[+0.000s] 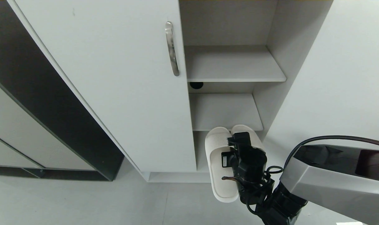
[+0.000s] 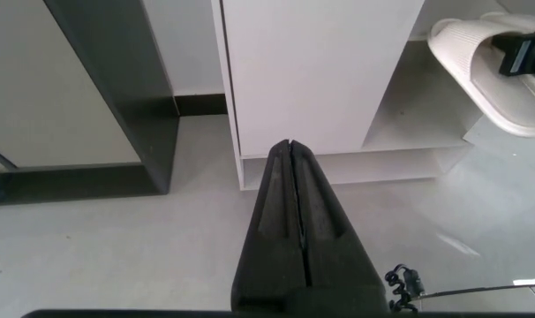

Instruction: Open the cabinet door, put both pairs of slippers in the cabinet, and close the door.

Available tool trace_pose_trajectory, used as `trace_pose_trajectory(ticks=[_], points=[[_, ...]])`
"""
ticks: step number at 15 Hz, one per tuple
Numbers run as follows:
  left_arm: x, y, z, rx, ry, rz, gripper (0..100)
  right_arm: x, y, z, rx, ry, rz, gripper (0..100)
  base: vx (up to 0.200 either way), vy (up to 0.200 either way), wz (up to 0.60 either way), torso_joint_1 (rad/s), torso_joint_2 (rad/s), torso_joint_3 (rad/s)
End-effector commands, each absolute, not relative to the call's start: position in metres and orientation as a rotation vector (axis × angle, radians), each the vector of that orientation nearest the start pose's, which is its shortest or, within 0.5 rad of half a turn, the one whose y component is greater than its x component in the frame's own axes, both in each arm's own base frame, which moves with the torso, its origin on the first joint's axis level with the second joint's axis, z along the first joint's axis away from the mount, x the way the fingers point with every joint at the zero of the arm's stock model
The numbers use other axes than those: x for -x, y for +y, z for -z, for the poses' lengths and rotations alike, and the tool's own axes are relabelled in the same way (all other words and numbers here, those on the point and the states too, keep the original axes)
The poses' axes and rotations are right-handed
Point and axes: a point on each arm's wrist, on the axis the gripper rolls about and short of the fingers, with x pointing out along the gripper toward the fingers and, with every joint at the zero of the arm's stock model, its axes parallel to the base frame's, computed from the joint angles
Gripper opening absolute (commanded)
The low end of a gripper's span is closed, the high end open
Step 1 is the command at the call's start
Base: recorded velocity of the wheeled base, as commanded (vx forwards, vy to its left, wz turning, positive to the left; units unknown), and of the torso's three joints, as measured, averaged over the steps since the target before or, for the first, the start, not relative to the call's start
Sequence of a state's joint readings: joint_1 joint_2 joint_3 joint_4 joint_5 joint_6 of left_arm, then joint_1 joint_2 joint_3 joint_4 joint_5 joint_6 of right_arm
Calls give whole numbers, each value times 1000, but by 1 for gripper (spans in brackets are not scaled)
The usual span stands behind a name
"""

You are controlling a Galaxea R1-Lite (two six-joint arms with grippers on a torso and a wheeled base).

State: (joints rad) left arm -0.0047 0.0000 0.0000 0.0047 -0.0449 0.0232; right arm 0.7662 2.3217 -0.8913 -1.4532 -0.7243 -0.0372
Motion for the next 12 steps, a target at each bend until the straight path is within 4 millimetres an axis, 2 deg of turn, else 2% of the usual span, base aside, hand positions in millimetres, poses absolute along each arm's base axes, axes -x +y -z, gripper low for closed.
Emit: trace_pose_trajectory(ticks=[1,4,12], points=[[23,-1,-75,-23,6,49,0,-299,267,-58,27,-13,-41,0,0,0,0,0,0,0],[23,-1,-75,-23,6,49,0,-299,267,-58,25,-15,-41,0,0,0,0,0,0,0],[23,-1,-75,-21,6,49,0,-300,268,-61,14,-27,-42,0,200,0,0,2,1,3]])
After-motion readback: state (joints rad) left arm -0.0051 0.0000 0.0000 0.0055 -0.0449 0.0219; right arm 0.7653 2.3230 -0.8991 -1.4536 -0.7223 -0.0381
